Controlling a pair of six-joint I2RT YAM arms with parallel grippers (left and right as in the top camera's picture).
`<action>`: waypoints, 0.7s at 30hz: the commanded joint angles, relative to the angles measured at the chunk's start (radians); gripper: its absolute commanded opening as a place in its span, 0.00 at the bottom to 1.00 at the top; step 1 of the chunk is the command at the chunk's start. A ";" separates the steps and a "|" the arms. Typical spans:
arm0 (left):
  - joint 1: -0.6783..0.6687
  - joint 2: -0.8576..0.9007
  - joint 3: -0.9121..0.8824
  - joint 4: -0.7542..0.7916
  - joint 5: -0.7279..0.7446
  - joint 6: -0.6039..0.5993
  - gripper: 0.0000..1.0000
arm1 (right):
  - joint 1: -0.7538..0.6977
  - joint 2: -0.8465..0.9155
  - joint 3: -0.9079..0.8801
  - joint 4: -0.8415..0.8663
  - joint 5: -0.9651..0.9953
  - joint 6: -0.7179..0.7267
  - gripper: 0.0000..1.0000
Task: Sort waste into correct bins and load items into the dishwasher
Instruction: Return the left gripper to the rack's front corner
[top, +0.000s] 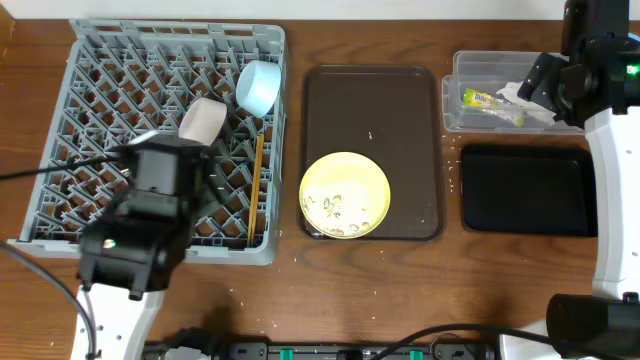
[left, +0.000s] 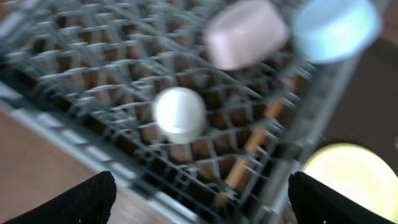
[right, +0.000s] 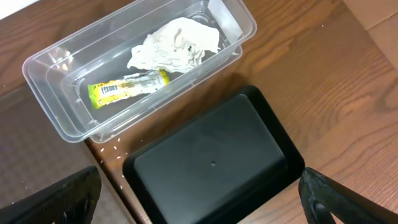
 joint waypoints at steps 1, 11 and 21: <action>0.089 -0.003 0.019 -0.018 -0.028 0.006 0.97 | -0.001 -0.001 -0.003 -0.001 0.020 -0.011 0.99; 0.302 -0.002 0.019 -0.090 -0.027 0.006 0.98 | -0.001 -0.001 -0.003 0.006 0.020 -0.011 0.99; 0.331 -0.002 0.018 -0.152 -0.027 0.006 0.98 | -0.001 -0.001 -0.003 0.071 -0.124 0.057 0.99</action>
